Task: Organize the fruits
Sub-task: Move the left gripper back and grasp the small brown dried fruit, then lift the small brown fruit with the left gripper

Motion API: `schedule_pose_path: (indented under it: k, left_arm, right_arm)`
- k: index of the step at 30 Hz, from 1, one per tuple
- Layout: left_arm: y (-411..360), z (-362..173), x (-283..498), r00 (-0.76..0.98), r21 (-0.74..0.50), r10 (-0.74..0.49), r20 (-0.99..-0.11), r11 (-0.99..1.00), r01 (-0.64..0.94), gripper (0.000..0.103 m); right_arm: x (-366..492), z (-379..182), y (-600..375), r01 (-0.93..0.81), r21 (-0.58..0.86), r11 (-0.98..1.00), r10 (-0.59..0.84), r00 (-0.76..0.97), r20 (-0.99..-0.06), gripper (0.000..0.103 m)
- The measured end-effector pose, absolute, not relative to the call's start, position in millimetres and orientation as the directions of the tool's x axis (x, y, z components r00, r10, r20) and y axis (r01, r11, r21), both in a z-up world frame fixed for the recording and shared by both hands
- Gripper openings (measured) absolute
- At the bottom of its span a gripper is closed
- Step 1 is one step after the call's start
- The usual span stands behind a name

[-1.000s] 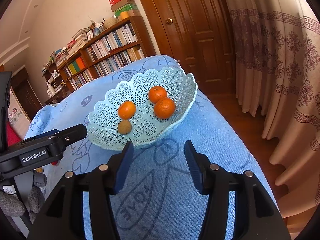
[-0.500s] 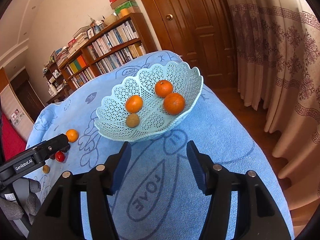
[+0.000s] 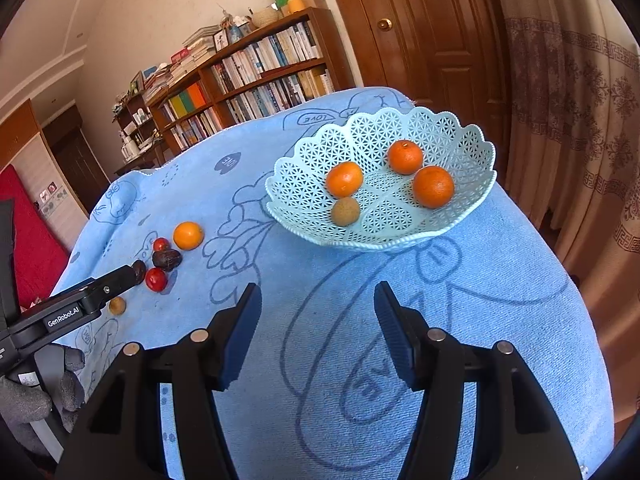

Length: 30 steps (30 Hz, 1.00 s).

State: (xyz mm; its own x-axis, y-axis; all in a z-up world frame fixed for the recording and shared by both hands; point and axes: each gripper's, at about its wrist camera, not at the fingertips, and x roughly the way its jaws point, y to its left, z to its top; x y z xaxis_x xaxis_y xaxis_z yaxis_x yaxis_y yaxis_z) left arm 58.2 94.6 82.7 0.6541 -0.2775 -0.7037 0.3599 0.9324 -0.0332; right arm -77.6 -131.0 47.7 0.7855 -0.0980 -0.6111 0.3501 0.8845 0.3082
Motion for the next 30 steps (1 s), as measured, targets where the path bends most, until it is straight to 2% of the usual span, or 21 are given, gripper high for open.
schedule_pose_path:
  k: [11,13,16,18,22,24,26,30]
  left_arm:
    - [157,61,85,0.658,-0.049,-0.202,-0.725,0.969,0.243,0.098]
    - [162,57,90,0.656,-0.049,-0.196,-0.729,0.971,0.236,0.096]
    - [168,49,97,0.644,-0.053,-0.194,-0.740,0.971,0.232,0.082]
    - [171,43,101,0.631,-0.059,-0.194,-0.751,0.972,0.228,0.066]
    - [176,33,106,0.606,-0.089,-0.214,-0.767,0.969,0.229,0.046]
    - [176,30,106,0.604,-0.088,-0.213,-0.768,0.969,0.230,0.031]
    - [177,30,106,0.608,-0.091,-0.217,-0.763,0.969,0.232,0.027]
    - [180,31,103,0.618,-0.101,-0.229,-0.752,0.967,0.235,0.027]
  right_arm:
    - [-64,48,-102,0.307,0.272,0.912,-0.070,0.771,-0.633,0.059]
    - [-62,48,-98,0.302,0.265,0.916,-0.068,0.767,-0.638,0.059]
    - [-57,48,-93,0.292,0.255,0.922,-0.063,0.762,-0.644,0.059]
    - [-55,47,-89,0.285,0.248,0.926,-0.060,0.759,-0.648,0.059]
    - [-49,47,-82,0.272,0.233,0.934,-0.056,0.753,-0.656,0.059]
    - [-47,47,-79,0.265,0.227,0.937,-0.053,0.750,-0.659,0.059]
    - [-43,48,-75,0.256,0.219,0.941,-0.049,0.748,-0.662,0.059]
    - [-33,51,-65,0.227,0.207,0.952,-0.034,0.746,-0.665,0.059]
